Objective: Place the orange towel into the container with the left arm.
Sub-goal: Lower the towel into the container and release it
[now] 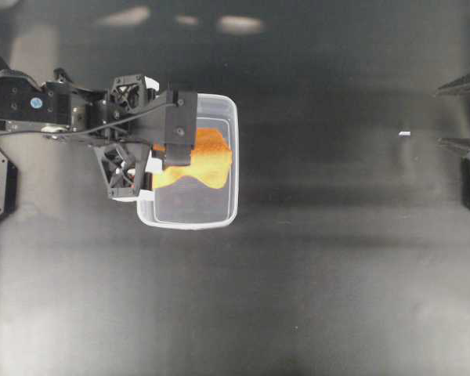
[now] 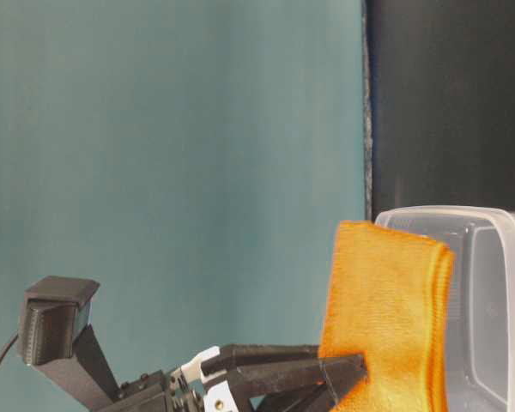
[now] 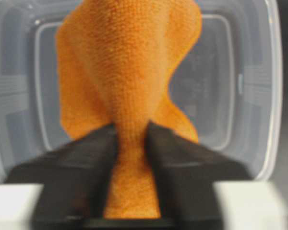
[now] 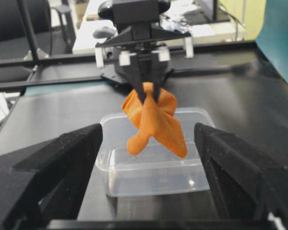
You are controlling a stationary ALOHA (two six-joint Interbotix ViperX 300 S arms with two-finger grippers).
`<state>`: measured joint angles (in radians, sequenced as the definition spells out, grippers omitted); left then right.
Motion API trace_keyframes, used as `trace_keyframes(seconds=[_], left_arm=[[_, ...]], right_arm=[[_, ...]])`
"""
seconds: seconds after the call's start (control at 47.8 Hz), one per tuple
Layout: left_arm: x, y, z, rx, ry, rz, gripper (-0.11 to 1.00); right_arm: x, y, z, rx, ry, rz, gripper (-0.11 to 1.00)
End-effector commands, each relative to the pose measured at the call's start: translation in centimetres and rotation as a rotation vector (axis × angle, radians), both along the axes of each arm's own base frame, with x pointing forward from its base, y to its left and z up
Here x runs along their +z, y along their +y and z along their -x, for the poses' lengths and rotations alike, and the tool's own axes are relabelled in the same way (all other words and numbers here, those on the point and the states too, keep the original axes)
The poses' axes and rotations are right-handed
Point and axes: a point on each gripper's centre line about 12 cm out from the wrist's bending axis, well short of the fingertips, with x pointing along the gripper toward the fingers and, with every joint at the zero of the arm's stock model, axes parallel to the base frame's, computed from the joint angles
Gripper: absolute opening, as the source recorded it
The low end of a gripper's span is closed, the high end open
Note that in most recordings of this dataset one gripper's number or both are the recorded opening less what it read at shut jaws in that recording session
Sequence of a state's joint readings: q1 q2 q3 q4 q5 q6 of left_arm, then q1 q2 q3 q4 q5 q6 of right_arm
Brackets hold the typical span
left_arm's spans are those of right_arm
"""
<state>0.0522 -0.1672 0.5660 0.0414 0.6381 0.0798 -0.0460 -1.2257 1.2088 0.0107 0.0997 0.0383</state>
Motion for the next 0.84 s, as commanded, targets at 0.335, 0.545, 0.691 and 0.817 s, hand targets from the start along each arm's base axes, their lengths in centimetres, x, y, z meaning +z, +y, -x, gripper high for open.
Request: trace_keyframes(seconds=[0.335, 0.545, 0.691, 0.817], left_arm=[[9.5, -0.5, 0.2, -0.013, -0.422, -0.012, 0.81], [13.7, -1.4, 4.3, -0.026, -0.628, 0.000, 0.84], [14.1, -2.2, 7.5, -0.057, -0.712, 0.007, 0.83], [14.0, -2.8, 9.8, -0.077, -0.748, 0.018, 0.83]], right_arm=[[0.3, 0.0, -0.2, -0.002, -0.006, -0.004, 0.75], [0.1, 0.0, -0.2, -0.002, 0.001, -0.003, 0.75], [-0.1, 0.0, -0.2, -0.002, 0.003, -0.005, 0.75], [-0.3, 0.0, -0.2, -0.002, 0.011, -0.005, 0.75]])
